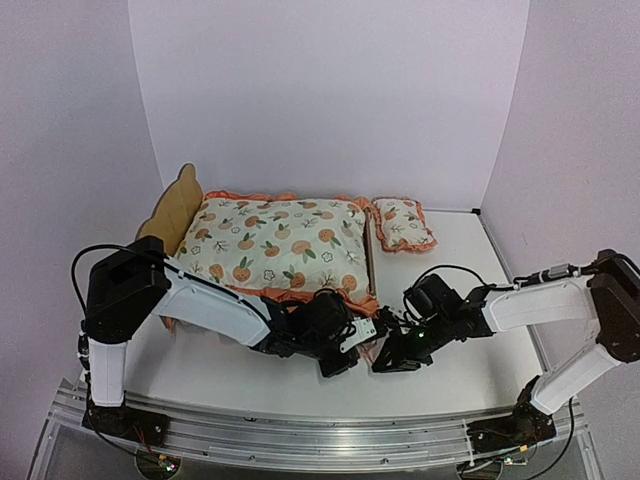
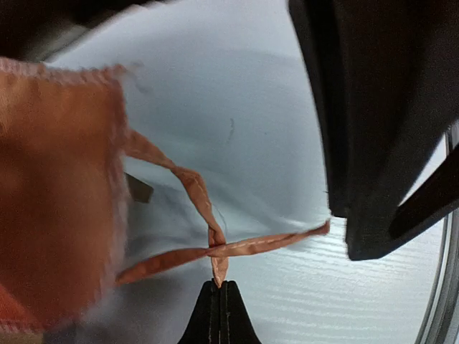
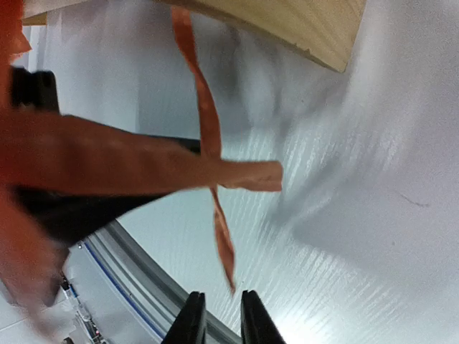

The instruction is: Set up the pet bed

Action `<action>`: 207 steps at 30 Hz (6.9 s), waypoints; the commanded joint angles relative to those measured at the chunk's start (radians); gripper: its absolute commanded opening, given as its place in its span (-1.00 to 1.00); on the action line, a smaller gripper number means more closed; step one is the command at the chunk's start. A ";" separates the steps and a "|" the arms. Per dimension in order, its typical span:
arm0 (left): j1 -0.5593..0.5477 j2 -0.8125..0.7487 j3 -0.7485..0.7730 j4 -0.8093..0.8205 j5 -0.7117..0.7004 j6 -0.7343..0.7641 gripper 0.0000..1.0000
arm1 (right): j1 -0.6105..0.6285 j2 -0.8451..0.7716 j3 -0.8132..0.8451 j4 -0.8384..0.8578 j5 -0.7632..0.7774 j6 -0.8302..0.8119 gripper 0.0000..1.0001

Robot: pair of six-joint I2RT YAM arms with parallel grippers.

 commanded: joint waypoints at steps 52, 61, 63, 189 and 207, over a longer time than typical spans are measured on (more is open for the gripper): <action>0.082 -0.107 -0.118 0.037 0.117 0.084 -1.00 | 0.189 0.089 -0.214 0.708 0.284 0.309 -1.00; 0.134 -0.126 -0.019 -0.096 0.154 0.143 -1.00 | 0.185 -0.024 -0.328 0.584 0.237 0.315 -1.00; 0.144 -0.124 0.002 -0.102 0.155 0.164 -1.00 | 0.184 -0.056 -0.323 0.530 0.242 0.293 -1.00; 0.147 0.142 -0.065 0.577 0.116 0.498 -1.00 | -0.197 -0.045 -0.110 0.508 0.077 -0.449 -0.47; 0.147 0.151 -0.050 0.566 0.113 0.495 -1.00 | -0.197 0.001 -0.066 0.544 0.025 -0.452 -0.53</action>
